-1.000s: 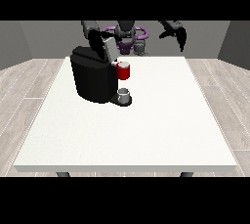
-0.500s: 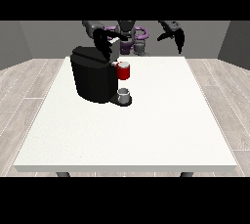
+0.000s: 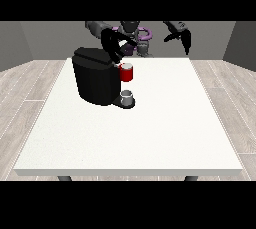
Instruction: Insert the coffee pod into the coffee machine and close the lid
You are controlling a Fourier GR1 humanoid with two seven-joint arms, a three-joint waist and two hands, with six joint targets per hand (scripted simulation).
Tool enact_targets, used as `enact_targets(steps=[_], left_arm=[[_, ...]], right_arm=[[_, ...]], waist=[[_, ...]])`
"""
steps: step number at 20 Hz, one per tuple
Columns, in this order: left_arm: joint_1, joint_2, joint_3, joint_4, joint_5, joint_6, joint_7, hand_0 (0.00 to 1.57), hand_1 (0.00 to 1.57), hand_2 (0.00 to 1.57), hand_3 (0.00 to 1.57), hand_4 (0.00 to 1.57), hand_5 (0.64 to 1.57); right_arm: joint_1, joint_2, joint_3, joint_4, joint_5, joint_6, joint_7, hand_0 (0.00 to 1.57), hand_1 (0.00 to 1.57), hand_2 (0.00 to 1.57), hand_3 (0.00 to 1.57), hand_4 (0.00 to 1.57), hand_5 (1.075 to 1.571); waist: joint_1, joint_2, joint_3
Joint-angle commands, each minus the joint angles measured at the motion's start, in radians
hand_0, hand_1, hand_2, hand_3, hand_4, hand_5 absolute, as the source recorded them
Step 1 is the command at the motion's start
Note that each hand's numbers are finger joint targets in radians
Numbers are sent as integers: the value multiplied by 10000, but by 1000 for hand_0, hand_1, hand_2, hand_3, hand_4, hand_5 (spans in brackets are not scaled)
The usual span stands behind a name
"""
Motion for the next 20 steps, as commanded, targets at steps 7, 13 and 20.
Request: enact_targets(steps=[7,13,20], left_arm=[[-639,-66,-325,70,126,-433,-364,0,0,0,0,429,1571],[-997,31,-380,109,207,-667,-174,0,0,0,0,426,1571],[-1649,-59,-603,148,260,-908,-388,0,0,0,0,215,1571]], right_arm=[[-1251,307,550,-1307,215,141,121,0,0,0,0,146,1571],[-1497,-558,219,-2163,223,384,1138,0,0,0,0,0,1571],[-1491,-966,-73,-2994,414,334,1892,0,0,0,0,0,1571]], waist=[[1546,493,-244],[2355,851,-230],[3277,1845,-216]])
